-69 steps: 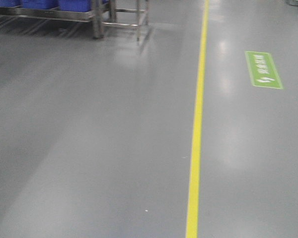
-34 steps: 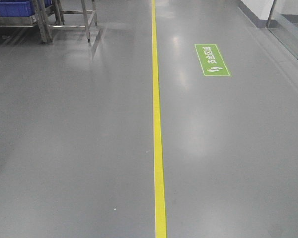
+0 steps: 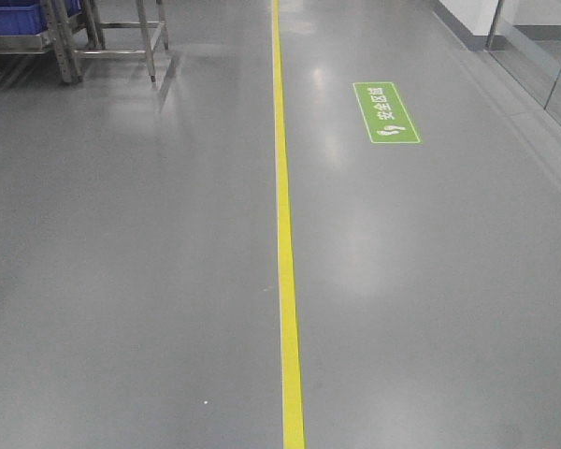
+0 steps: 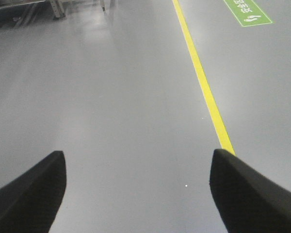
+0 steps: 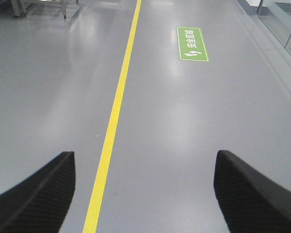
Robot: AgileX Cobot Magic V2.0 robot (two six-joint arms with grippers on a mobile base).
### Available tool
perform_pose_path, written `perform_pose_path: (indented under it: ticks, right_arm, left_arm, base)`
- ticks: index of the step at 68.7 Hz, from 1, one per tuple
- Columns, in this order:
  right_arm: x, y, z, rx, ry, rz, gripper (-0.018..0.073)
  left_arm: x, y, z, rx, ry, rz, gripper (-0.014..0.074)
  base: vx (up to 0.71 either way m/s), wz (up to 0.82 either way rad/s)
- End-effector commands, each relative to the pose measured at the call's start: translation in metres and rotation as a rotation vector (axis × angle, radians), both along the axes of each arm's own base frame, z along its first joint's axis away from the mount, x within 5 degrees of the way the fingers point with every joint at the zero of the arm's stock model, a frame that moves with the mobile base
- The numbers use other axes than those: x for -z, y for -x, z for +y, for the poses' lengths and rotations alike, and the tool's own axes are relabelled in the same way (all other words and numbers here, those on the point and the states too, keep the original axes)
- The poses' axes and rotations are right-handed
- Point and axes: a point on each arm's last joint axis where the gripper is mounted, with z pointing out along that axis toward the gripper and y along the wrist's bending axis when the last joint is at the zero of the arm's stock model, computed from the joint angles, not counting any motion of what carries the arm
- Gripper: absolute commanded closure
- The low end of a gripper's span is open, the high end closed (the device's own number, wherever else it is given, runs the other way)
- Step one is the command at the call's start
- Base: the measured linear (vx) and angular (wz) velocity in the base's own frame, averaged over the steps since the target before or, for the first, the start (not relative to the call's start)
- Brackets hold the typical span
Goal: Move and align brake pads A on conveyor
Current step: 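Drive the base along the yellow floor line with empty grippers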
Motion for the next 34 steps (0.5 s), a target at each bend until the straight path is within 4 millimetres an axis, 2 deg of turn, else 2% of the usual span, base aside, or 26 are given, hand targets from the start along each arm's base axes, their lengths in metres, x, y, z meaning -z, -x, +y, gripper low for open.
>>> perform_pose_path:
  ticks: [1, 34]
  right_arm:
    - [-0.0148, -0.0021, -0.0013, 0.014, 0.007, -0.092, -0.0009]
    - [-0.0148, -0.0021, -0.0013, 0.014, 0.007, -0.092, -0.0009]
  left_arm:
    - [-0.0127, -0.0026, -0.0008, 0.007, 0.006, -0.08, 0.001]
    - [-0.0127, -0.0026, -0.0008, 0.007, 0.006, -0.08, 0.001]
  base:
    - [0.07, -0.13]
    - [0.11, -0.15]
